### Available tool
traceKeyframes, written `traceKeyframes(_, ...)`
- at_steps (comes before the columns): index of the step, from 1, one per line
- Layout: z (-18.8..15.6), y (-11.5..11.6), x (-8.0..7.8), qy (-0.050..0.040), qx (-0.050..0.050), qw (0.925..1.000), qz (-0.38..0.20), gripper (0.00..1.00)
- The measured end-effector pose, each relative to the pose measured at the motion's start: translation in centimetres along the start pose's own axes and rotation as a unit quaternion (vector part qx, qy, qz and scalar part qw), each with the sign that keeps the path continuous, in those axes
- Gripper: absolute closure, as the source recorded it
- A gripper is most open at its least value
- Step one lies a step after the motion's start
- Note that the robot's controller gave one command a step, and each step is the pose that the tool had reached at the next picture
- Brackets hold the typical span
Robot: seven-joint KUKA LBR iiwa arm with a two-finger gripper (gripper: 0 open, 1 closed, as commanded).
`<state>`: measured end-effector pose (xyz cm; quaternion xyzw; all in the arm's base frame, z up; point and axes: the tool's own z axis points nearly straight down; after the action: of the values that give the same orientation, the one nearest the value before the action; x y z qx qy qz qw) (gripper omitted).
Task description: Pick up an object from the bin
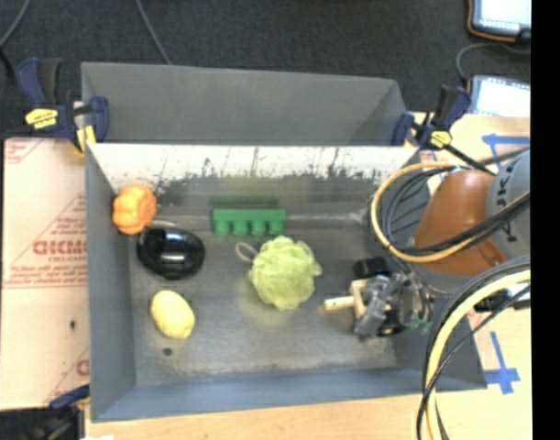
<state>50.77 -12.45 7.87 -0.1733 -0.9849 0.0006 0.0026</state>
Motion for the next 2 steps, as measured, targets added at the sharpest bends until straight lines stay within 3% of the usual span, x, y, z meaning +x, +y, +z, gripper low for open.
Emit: traceKeyframes(2, 0.00, -0.01, 0.00, 0.0001, 0.000, 1.0000, -0.001, 1.00)
